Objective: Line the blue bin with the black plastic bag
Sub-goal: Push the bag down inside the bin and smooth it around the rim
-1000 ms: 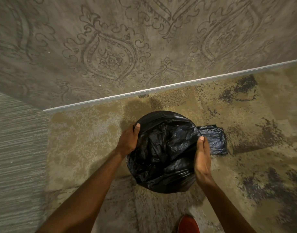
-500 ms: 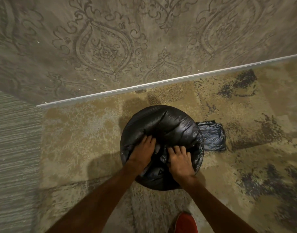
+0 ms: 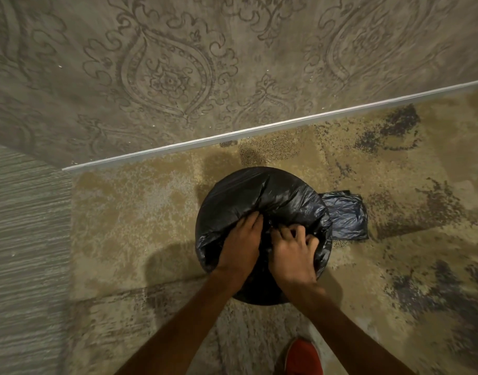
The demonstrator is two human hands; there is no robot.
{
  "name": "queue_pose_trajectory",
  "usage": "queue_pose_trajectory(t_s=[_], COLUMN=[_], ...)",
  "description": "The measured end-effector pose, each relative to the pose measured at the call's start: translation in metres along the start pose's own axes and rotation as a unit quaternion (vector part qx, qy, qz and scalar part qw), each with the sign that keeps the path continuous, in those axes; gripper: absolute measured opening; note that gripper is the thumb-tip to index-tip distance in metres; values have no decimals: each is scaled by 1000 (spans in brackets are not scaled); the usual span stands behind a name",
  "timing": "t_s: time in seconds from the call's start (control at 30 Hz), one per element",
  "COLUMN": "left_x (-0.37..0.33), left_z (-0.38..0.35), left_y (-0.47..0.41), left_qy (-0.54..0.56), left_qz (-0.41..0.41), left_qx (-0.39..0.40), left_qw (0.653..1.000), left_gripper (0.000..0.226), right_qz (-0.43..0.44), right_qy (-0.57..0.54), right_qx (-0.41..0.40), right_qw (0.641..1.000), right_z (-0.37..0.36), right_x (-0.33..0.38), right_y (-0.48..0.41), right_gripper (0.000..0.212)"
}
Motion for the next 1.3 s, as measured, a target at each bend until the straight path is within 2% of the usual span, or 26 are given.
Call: queue_pose_trajectory(t_s=[0.07, 0.1, 0.17, 0.23, 0.3, 0.4, 0.5, 0.57, 0.77, 1.0, 1.13, 1.3], left_x=[-10, -12, -5, 1, 1, 4, 14, 17, 19, 15, 15, 16], left_z=[8, 8, -1, -9, -12, -21, -34, -36, -38, -38, -40, -39], left_y=[16, 22, 29, 35, 43, 55, 60, 62, 64, 70, 72, 71], left_qy=[-16, -38, -69, -81, -82, -77, -59, -48, -14, 19, 29, 38], left_qz=[23, 46, 111, 150, 150, 127, 109, 98, 80, 80, 96, 113], left_qx=[-46, -49, -3, 27, 24, -7, 11, 3, -30, -34, -30, -2], left_qw=[999, 997, 991, 985, 985, 989, 992, 994, 996, 996, 995, 993], left_gripper=[45, 41, 37, 36, 35, 55, 75, 78, 68, 68, 65, 63], right_qz=[39, 54, 78, 86, 75, 57, 60, 58, 64, 33, 59, 55], right_qy=[-49, -93, -165, -180, -169, -95, -34, -35, 20, 5, 10, -9], right_qx=[-86, -80, 8, 108, 162, 201, 202, 208, 231, 182, 148, 210], right_qw=[994, 991, 983, 974, 969, 973, 977, 976, 971, 983, 987, 976], right_z=[18, 19, 2, -22, -45, -72, -87, -96, -114, -123, -128, -143], right_x=[7, 9, 13, 16, 15, 10, 8, 6, 10, 7, 8, 0], right_y=[-5, -12, -27, -40, -50, -59, -66, -72, -88, -102, -100, -90], right_gripper=[26, 20, 22, 25, 28, 34, 36, 38, 36, 40, 51, 50])
Point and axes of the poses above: each hand's wrist, its own y-axis away from the middle knuckle, its own z-axis out of the back of the hand, x = y × z, the point moved 7 cm from there along -y, towards the middle knuckle, and after that the axes turned 9 degrees about z, right-handed, at the moved point
